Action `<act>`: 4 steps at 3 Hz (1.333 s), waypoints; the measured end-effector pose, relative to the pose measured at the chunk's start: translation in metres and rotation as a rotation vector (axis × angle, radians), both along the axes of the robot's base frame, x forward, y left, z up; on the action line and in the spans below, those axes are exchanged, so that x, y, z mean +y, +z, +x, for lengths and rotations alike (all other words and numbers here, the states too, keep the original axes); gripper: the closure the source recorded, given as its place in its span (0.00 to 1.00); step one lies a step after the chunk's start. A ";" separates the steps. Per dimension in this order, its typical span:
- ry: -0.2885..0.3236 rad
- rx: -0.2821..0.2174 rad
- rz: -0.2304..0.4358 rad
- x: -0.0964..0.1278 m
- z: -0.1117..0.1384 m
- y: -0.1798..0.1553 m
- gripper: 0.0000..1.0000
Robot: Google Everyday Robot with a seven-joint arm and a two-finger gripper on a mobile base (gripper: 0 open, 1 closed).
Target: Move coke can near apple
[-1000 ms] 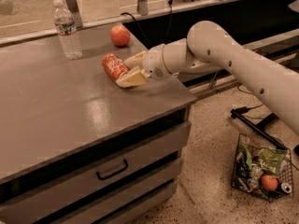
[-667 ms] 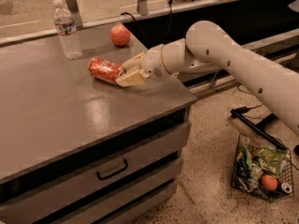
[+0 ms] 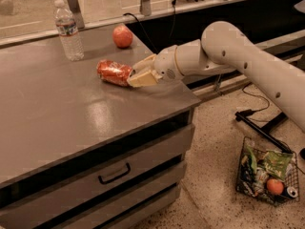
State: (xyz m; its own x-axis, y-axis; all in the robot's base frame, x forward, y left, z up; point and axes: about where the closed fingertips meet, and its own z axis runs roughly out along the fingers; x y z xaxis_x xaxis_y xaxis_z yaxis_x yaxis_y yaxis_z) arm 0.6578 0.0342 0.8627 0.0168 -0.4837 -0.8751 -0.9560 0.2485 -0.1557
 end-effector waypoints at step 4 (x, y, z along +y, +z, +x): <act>0.028 -0.013 0.064 -0.040 -0.007 0.020 0.53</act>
Offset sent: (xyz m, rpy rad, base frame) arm -0.0033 -0.0790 0.0133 0.0764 0.0063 -0.0758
